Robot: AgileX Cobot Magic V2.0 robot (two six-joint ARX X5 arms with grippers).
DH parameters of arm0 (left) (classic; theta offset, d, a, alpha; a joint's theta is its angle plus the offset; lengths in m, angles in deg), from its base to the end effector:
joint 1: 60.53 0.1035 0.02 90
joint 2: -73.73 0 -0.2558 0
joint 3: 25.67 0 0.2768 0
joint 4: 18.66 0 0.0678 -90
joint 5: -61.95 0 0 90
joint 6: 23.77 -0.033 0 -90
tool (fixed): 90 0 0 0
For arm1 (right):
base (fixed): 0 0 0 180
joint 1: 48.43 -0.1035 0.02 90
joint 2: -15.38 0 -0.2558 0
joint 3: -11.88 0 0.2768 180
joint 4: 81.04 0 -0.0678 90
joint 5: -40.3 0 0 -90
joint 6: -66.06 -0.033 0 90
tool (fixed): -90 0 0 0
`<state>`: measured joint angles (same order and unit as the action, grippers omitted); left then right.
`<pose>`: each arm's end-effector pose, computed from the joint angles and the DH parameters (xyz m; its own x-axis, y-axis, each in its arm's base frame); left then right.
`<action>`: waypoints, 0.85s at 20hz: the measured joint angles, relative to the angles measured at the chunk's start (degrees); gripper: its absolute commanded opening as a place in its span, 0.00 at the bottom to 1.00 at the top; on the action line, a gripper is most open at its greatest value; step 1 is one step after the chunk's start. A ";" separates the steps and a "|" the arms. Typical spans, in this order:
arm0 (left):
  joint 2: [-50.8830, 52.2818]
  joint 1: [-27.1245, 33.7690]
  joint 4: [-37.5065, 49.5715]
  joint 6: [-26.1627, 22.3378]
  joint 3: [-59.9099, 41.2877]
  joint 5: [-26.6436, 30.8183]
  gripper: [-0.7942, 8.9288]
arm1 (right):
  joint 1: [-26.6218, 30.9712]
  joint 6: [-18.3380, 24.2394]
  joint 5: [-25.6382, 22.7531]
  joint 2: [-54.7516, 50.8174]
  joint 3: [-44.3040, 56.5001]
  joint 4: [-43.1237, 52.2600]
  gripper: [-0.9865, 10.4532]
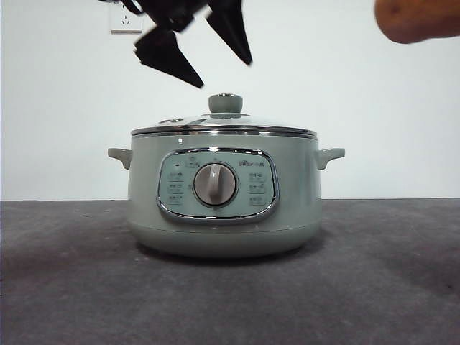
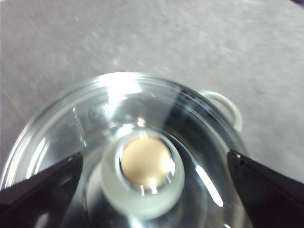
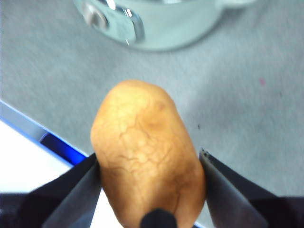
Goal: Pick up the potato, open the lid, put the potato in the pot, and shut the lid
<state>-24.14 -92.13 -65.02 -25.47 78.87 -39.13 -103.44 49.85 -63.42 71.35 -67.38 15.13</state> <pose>0.3434 -0.2187 0.3251 0.5425 -0.5594 -0.6267 0.6560 0.7481 -0.0998 0.1097 0.1431 0.3380 0.4683 0.2554 -0.8459 -0.5606 0.8258 -0.0610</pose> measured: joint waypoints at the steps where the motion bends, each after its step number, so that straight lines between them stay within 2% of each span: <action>1: -1.01 -0.46 0.15 -0.26 0.02 0.72 0.70 | 0.00 -0.44 0.02 0.00 0.00 -0.50 0.08; 5: -4.33 -1.77 0.04 -0.57 0.02 3.13 0.68 | 0.00 -1.14 0.02 0.00 0.00 -0.85 0.08; 6: -4.66 -2.03 0.00 -0.68 0.02 4.17 0.63 | 0.00 -1.16 0.00 0.00 0.00 -0.85 0.08; 9: -4.70 -2.82 0.11 -0.83 0.02 5.40 0.45 | 0.00 -1.18 0.02 0.00 0.00 -0.85 0.08; 12: -4.70 -3.04 0.44 -0.87 0.02 6.69 0.11 | 0.00 -1.18 0.02 0.00 0.00 -0.85 0.08; 13: -4.70 -3.04 0.44 -0.87 0.02 6.97 0.07 | 0.00 -1.18 0.02 0.00 0.00 -0.85 0.08; 17: -4.68 -3.02 0.52 -0.90 0.02 7.50 0.07 | 0.00 -1.18 0.02 0.00 0.00 -0.11 0.08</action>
<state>-28.81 -95.14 -64.50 -26.36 78.89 -31.63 -103.44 48.67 -63.39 71.35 -67.38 15.02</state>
